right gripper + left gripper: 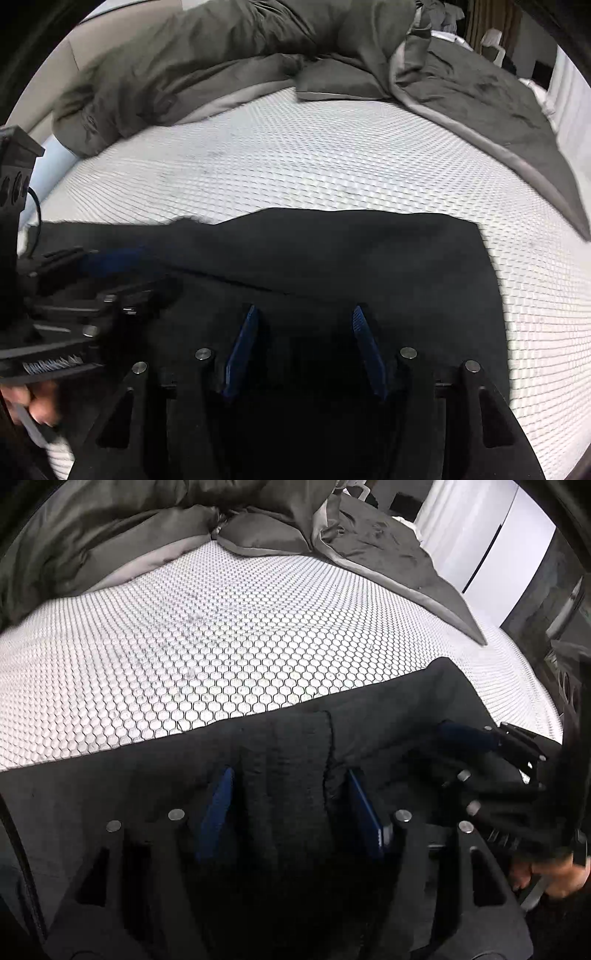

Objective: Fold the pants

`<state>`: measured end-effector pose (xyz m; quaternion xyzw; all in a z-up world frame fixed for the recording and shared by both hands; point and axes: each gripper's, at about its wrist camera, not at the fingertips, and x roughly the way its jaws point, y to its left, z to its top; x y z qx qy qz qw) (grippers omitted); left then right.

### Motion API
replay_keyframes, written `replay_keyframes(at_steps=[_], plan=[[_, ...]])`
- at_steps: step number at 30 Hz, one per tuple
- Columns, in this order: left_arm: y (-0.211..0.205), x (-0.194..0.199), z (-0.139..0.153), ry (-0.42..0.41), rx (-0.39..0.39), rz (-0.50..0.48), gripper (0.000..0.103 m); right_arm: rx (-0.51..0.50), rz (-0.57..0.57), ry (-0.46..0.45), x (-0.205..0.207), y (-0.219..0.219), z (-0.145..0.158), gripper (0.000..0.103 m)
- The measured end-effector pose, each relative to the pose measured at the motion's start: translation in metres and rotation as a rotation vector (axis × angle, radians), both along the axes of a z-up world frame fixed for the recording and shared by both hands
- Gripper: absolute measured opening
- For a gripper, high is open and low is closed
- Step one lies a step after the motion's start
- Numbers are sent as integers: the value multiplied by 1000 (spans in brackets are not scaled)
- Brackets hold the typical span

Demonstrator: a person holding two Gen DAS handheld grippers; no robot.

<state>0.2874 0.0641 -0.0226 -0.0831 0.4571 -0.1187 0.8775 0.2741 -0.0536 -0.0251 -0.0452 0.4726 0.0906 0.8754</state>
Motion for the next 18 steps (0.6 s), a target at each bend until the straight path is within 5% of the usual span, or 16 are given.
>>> replay_keyframes(at_steps=[4,6,14,18], plan=[[3,-5,7,-9,-17,11,60,-107,-181,-30,-2,-44,2,54],[3,-8,14,-17,-13,19,60,-67,-212,-34,-5,-57,5,54],[-5,-92,53,-167,-24,-36,67,98,19,-63,-58,-20,32,66],[-40,-130,32,-133,96,-120,67,132,95,-16,-85,1,13,66]])
